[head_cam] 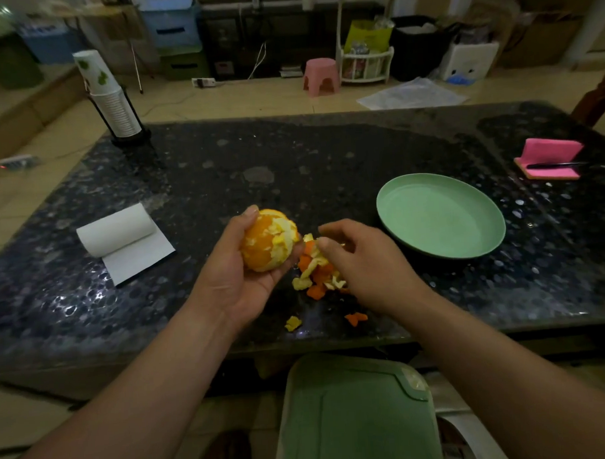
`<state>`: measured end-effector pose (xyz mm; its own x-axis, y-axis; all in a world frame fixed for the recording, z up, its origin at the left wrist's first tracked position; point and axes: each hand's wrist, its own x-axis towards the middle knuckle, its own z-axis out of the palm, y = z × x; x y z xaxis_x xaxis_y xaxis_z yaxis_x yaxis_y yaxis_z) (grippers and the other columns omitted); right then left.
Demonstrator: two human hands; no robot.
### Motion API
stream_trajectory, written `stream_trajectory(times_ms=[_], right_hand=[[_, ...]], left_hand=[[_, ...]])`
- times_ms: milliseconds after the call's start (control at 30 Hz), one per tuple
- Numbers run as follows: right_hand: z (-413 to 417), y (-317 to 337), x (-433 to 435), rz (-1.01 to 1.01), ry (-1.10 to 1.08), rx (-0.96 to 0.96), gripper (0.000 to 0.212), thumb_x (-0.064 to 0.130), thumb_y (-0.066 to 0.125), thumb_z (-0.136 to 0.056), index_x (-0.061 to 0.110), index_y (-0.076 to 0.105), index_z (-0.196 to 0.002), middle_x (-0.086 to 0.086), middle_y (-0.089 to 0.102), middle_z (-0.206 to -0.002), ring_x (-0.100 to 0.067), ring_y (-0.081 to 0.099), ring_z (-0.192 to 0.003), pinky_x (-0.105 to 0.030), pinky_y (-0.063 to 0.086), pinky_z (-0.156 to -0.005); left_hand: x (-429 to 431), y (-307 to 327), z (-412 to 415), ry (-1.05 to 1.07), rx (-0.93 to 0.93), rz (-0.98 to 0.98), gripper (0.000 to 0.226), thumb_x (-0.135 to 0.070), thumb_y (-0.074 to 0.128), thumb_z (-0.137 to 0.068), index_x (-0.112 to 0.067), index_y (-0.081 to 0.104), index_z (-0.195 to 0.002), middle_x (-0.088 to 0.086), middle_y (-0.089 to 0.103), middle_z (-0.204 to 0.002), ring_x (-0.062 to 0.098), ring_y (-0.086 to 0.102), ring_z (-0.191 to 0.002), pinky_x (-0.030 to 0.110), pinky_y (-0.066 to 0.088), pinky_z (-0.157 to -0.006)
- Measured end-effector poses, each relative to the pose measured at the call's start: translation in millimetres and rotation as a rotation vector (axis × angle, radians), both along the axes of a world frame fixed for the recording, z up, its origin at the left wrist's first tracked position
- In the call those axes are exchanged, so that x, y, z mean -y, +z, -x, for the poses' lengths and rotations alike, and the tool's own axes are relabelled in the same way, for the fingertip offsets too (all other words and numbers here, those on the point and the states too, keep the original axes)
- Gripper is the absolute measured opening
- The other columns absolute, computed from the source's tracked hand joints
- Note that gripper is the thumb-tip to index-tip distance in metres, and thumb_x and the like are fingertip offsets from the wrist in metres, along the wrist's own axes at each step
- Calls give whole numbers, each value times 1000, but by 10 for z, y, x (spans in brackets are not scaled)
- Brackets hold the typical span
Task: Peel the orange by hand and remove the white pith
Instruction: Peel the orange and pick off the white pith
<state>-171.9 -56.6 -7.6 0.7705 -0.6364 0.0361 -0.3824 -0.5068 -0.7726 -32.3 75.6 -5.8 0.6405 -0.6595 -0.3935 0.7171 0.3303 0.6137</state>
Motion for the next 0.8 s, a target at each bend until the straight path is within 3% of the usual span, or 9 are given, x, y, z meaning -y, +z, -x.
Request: stream_trajectory(times_ms=[100, 167, 367, 467, 533, 600, 700, 800], right_hand=[[30, 90, -68, -159, 110, 144, 29, 40, 70, -100, 29, 70, -127, 10, 73, -104, 0, 70, -88, -19, 58, -68], [28, 112, -91, -194, 152, 157, 28, 35, 74, -99, 27, 71, -125, 5, 73, -99, -4, 70, -83, -17, 56, -61], [113, 122, 11, -137, 195, 231, 24, 28, 77, -97, 30, 73, -121, 10, 76, -100, -6, 71, -94, -21, 59, -78], [150, 115, 8, 43, 205, 200, 22, 30, 75, -99, 30, 72, -121, 14, 74, -97, -3, 71, -92, -22, 59, -76], [149, 91, -26, 145, 186, 174, 19, 33, 73, -98, 30, 70, -116, 14, 73, -94, -3, 71, -87, -31, 60, -73], [133, 52, -57, 213, 158, 178, 15, 34, 72, -96, 29, 68, -110, 12, 71, -90, -5, 69, -82, -38, 60, -71], [120, 29, -73, 229, 142, 205, 13, 33, 71, -95, 28, 66, -107, 11, 71, -86, -6, 69, -79, -42, 59, -70], [149, 39, -43, 161, 193, 191, 14, 33, 70, -98, 28, 67, -111, 12, 74, -91, -5, 72, -84, -40, 61, -74]], left_hand=[[8, 41, 42, -62, 40, -13, 72, -36, 78, -82, -2, 58, -142, 21, 73, -121, 33, 74, -109, 47, 65, -86], [5, 59, 74, -116, 73, -15, 64, -36, 74, -84, -3, 61, -138, 19, 73, -119, 30, 75, -104, 42, 65, -82], [-29, 37, 62, -214, 119, 28, 55, -30, 74, -82, -5, 65, -129, 22, 71, -127, 34, 71, -118, 49, 59, -99], [-16, 51, 72, -262, 184, 21, 56, -29, 79, -76, -8, 67, -127, 18, 74, -119, 30, 73, -109, 45, 63, -91], [3, 33, 88, -273, 272, -12, 62, -31, 81, -72, -11, 66, -129, 15, 74, -114, 26, 74, -101, 41, 63, -85], [27, 15, 112, -268, 341, -50, 51, -30, 77, -78, -14, 66, -125, 12, 74, -108, 23, 73, -93, 38, 62, -78], [40, 11, 147, -247, 357, -62, 44, -30, 69, -81, -14, 66, -122, 12, 74, -105, 21, 73, -89, 35, 62, -75], [28, 24, 140, -249, 325, -74, 52, -32, 70, -80, -12, 66, -127, 14, 73, -109, 23, 73, -91, 37, 63, -79]])
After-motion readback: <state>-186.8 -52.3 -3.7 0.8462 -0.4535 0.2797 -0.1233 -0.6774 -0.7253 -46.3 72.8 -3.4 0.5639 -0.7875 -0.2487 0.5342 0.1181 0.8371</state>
